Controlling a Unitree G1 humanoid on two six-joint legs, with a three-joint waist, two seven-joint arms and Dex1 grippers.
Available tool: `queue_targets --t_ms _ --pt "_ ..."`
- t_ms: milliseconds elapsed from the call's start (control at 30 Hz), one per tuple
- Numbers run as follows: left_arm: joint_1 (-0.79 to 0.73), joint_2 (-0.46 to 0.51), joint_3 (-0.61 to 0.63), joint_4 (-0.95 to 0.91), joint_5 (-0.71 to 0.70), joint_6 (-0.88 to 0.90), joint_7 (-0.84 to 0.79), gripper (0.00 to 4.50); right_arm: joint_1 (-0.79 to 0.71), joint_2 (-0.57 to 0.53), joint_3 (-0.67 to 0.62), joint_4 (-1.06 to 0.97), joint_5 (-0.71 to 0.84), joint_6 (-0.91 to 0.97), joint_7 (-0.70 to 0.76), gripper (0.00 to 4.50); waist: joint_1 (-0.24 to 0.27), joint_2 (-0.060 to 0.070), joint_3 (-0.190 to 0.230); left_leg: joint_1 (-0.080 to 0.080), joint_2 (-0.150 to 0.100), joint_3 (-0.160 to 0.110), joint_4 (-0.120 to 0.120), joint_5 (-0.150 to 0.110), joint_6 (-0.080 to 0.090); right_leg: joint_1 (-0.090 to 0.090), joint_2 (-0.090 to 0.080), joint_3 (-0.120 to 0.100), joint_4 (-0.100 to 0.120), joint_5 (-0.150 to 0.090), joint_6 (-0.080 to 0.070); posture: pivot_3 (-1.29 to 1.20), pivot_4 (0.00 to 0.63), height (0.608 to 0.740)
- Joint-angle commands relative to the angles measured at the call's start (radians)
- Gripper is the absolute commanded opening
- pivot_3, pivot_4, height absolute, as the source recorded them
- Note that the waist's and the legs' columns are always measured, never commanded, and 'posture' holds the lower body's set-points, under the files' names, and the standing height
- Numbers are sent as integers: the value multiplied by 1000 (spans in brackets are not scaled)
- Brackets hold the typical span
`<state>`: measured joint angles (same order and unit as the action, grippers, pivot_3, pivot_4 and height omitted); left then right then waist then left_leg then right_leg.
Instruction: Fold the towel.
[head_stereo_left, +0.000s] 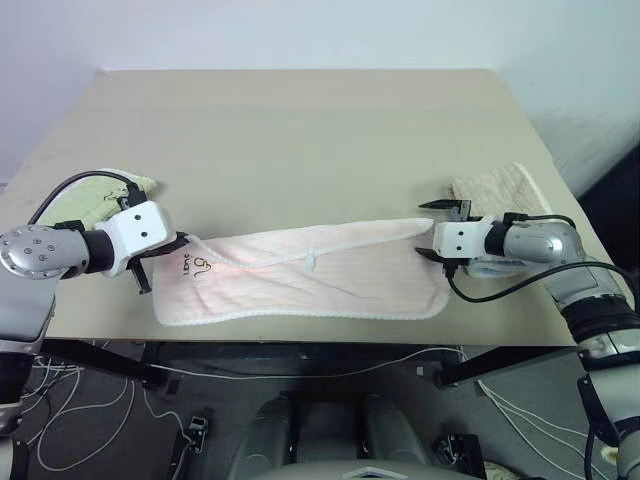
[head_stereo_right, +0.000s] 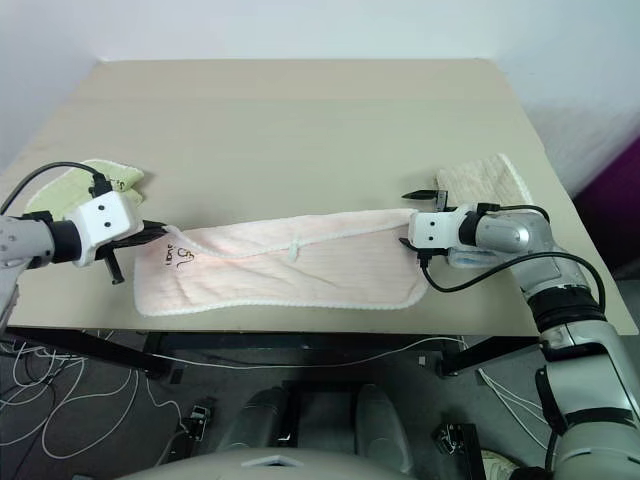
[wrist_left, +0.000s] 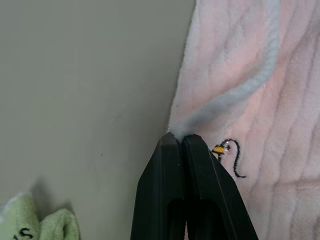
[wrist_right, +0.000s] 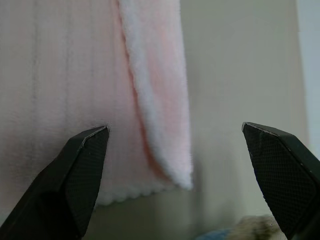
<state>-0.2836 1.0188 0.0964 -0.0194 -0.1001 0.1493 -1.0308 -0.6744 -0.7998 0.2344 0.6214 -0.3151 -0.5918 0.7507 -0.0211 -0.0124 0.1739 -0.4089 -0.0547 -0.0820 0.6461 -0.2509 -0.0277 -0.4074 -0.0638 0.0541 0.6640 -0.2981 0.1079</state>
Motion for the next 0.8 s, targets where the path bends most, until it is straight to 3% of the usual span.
queue_targets --t_ms 33,433,633,800 --pt "3 15 44 -20 -19 0 4 0 -31 4 9 31 -39 -53 -52 3882 0 0 0 0 0 0 0 0 0 0 0 0 0 0 0 0 150 740" --pt "4 8 47 -19 -25 6 13 0 -41 -1 24 69 -76 -92 -99 29 0 0 0 0 0 0 0 0 0 0 0 0 0 0 0 0 150 740" --pt "-27 -43 86 33 -63 -4 70 0 -56 -22 5 27 -92 -102 -126 29 1 0 0 0 0 0 0 0 0 0 0 0 0 0 0 0 150 740" --pt "-193 -120 182 167 -130 15 196 0 -132 -26 -75 -6 50 4 -50 29 1 0 1 0 0 0 2 0 0 0 0 0 1 0 0 0 150 740"
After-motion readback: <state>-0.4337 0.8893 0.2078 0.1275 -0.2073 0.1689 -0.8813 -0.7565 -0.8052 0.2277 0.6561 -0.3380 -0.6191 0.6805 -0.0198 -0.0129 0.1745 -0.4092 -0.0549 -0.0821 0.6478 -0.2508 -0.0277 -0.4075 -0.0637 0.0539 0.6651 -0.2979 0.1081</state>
